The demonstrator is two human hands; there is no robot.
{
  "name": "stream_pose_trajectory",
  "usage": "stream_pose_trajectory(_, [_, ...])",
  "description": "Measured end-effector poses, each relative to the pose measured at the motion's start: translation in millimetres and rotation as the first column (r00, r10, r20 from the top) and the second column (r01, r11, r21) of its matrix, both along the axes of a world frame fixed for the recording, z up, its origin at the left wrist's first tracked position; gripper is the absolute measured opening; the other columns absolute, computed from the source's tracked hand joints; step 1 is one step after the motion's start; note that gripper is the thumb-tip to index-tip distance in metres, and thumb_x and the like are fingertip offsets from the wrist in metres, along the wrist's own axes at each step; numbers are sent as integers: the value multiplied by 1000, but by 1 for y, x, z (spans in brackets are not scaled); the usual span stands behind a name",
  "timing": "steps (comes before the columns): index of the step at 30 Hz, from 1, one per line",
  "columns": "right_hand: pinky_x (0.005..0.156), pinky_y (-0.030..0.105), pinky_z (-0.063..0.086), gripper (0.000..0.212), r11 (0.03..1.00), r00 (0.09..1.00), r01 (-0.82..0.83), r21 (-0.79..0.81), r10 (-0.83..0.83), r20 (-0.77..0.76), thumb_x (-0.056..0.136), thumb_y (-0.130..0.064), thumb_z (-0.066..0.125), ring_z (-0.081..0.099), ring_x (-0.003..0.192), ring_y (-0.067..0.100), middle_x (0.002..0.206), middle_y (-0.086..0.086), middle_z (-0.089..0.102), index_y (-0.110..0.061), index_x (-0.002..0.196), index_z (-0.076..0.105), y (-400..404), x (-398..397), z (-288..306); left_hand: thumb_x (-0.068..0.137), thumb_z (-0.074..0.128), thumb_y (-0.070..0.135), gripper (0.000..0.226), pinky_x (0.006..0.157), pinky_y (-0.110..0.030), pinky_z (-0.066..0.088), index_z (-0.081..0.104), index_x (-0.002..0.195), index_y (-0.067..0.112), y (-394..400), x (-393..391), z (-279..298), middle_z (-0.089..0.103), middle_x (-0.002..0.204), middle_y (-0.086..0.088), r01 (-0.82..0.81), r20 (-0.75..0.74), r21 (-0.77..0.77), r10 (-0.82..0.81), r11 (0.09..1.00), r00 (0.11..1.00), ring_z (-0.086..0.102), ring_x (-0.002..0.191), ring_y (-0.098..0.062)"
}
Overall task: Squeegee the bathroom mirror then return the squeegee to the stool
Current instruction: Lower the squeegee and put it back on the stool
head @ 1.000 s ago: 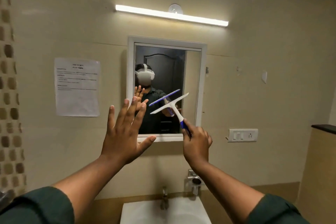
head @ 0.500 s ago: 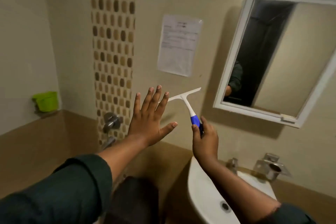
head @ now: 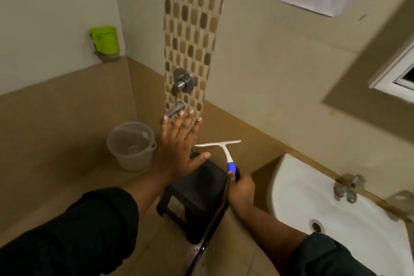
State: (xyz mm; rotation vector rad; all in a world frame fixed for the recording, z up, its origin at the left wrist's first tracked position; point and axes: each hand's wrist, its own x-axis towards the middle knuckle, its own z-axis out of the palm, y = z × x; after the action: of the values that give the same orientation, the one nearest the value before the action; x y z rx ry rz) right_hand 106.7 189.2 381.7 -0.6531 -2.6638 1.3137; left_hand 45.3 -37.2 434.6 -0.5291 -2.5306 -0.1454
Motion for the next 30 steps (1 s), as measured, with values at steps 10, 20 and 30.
stream_pose_trajectory(10, [92,42,52,28,999,986,-30,41,23,163,106,-23,56,66,108,38,117,18,70,-7,126,67,6,-61,-162,101,33,80,96,129,-69,15,25,172,15,19,-20,-181,15,180,-12,-55,136,16,53,998,989,15,167,-35])
stream_pose_trajectory(20, [105,43,49,33,996,958,54,73,-72,278,106,-27,54,63,120,39,130,20,68,-8,131,62,-11,-134,-338,99,36,78,95,129,-69,17,27,172,18,35,-53,-367,17,181,-8,-55,298,20,46,998,953,17,167,-31])
stream_pose_trajectory(30, [105,47,47,33,983,966,184,-5,-180,188,103,-40,58,64,114,39,122,16,70,-16,123,67,-15,-166,-439,99,23,84,95,130,-67,12,24,173,23,33,-98,-443,15,181,-4,-36,338,62,13,997,941,13,168,-29])
